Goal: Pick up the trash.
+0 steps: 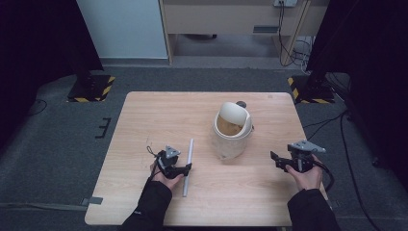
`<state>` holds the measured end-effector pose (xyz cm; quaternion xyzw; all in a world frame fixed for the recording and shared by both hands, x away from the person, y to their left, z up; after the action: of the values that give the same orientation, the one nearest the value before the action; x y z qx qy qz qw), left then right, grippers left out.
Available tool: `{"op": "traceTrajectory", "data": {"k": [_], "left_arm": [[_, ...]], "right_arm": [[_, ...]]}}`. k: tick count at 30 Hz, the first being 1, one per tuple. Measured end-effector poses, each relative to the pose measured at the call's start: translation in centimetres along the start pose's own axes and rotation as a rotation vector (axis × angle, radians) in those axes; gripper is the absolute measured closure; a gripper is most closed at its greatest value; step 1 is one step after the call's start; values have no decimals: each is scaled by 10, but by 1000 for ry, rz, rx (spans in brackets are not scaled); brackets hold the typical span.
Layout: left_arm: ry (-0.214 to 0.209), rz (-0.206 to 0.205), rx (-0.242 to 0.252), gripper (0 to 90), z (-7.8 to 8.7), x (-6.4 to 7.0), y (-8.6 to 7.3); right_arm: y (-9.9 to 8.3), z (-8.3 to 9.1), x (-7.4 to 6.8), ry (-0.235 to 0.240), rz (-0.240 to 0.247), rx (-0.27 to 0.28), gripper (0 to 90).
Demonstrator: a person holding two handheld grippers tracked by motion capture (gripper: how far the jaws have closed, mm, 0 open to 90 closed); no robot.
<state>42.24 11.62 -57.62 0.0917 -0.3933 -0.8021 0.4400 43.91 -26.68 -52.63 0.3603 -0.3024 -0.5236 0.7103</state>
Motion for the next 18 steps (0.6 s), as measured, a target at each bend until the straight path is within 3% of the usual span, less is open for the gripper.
{"op": "traceTrajectory", "data": {"k": [4, 9, 10, 11, 15, 18], "left_arm": [[15, -5, -1, 404, -2, 1, 2], [61, -49, -29, 548, -1, -1, 1], [62, -47, -33, 616, 0, -2, 1], [60, -46, -40, 616, 1, -3, 1], [53, -44, -50, 772, 5, -7, 0], [46, -48, -52, 787, 7, -9, -2]], "right_arm": [[-2, -2, 0, -5, -11, -14, 198], [-4, -3, 0, -6, 17, -26, 239], [-4, -3, 0, -7, 17, -28, 254], [-4, -3, 0, -7, 17, -28, 254], [-4, -3, -2, 2, 26, -28, 281], [-3, -3, -3, 9, 22, -22, 285]]}}
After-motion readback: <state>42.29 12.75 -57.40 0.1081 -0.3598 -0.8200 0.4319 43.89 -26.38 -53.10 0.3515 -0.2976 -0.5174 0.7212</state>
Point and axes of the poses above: each handheld gripper's, and its own axes: z roughly backward along the jaws, y roughly out of its top, x roughly to its right, the point moved 7 cm from there along -z, roughly forward along the jaws, and after that the axes turned 9 degrees about -y, right-handed, at the moved point
